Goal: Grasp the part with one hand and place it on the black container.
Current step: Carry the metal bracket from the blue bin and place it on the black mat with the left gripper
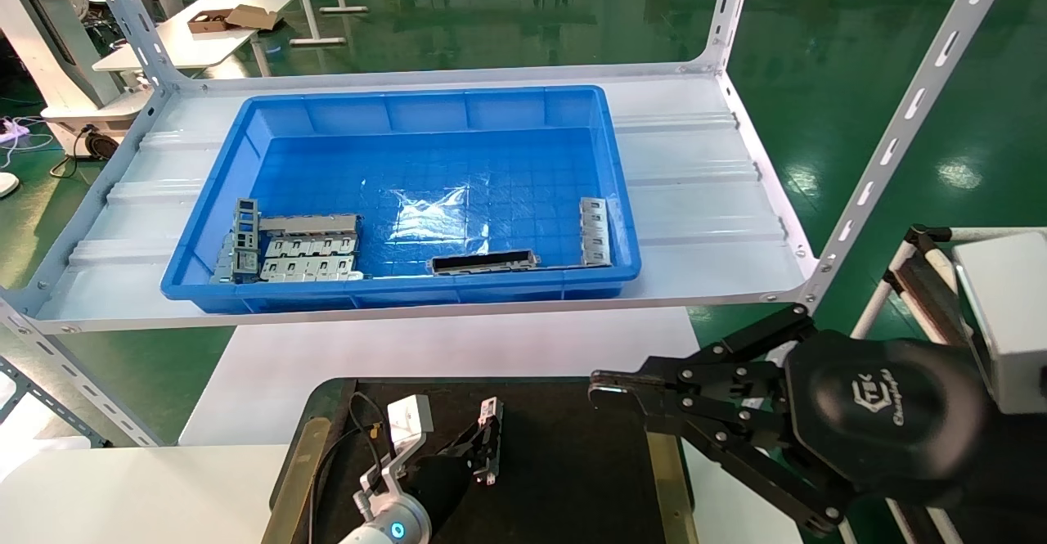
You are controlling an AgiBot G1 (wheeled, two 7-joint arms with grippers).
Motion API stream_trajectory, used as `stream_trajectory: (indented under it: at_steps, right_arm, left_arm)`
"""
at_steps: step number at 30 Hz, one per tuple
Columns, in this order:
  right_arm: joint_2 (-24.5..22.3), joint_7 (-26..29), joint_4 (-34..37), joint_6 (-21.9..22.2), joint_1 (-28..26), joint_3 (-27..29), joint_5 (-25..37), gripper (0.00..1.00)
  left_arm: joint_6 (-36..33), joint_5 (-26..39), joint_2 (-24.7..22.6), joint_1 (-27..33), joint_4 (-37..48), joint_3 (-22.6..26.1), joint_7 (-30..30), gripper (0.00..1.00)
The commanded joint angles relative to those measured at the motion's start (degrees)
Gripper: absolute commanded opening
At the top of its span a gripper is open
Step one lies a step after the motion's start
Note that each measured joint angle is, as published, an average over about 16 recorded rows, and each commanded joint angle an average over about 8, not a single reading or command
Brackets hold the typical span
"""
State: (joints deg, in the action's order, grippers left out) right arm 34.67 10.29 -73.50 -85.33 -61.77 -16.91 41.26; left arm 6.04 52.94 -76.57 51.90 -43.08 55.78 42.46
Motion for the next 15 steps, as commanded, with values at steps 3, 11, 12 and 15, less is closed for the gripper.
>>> stream_trajectory:
  at_steps: [3, 11, 12, 15]
  right_arm:
    - [-0.01, -0.01, 0.00, 0.01, 0.00, -0.01, -0.01, 1.00]
    - [-0.02, -0.02, 0.00, 0.02, -0.01, -0.04, -0.03, 1.00]
    - [-0.02, -0.02, 0.00, 0.02, -0.01, -0.04, -0.03, 1.00]
    - [-0.02, -0.03, 0.00, 0.02, -0.01, -0.05, -0.04, 1.00]
  left_arm:
    - [1.35, -2.05, 0.27, 0.55, -0.61, 2.24, 0.16, 1.00]
    - [3.90, -5.93, 1.53, 1.27, -3.68, 5.92, -0.70, 1.00]
    - [4.20, -6.33, 1.83, 1.32, -4.31, 6.33, -0.89, 1.00]
    - [4.90, -7.26, 3.12, 1.43, -6.85, 7.47, -1.58, 1.00]
